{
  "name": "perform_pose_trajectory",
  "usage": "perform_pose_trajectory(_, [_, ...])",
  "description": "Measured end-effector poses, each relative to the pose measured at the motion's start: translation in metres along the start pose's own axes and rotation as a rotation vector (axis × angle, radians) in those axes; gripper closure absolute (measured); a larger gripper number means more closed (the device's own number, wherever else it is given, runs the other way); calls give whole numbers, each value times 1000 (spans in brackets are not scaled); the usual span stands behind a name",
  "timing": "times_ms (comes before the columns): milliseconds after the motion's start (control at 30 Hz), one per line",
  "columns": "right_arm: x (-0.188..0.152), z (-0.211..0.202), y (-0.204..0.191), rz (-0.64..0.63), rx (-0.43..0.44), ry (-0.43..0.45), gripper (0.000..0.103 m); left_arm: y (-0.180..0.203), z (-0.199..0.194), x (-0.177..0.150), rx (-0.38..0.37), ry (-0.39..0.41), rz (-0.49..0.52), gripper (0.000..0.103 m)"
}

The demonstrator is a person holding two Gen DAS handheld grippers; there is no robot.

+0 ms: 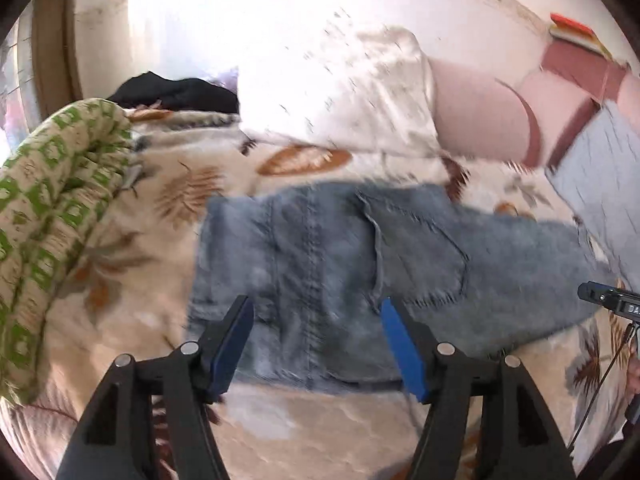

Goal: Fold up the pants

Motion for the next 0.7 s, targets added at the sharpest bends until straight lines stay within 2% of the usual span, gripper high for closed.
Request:
perform_pose_trajectory(133, [38,0,-29,20,118,66,51,-15,14,14,92,14,24,29])
perform_pose_trajectory(267, [84,27,-67,-52,169,31,51,-39,31,14,118,-25,5,29])
perform_pose_trajectory(467, [158,81,-109,-107,261,-39,51,-41,36,3,14,-76,-17,29])
perform_pose_trajectory(567, [180,107,-107,-59,306,-84,51,-28,34,-6,-46,-91,13,29])
perform_pose_trajectory(633, [188,128,-104,-26,336,-154,52,-16,28,-11,-106,-86,43,29])
perform_pose_trajectory(700, [192,142,-103,-16,351,-184,56,-5,21,-11,-173,-66,61,29])
Point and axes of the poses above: each gripper's, at about its wrist camera, not at the fingertips, and z roughly the way its jaws point, y to its right, x to its top, the point moved 9 cm from there along z, roughly the way its jaws point, and after that the axes turned 13 degrees about -z, right-handed, at the moved point
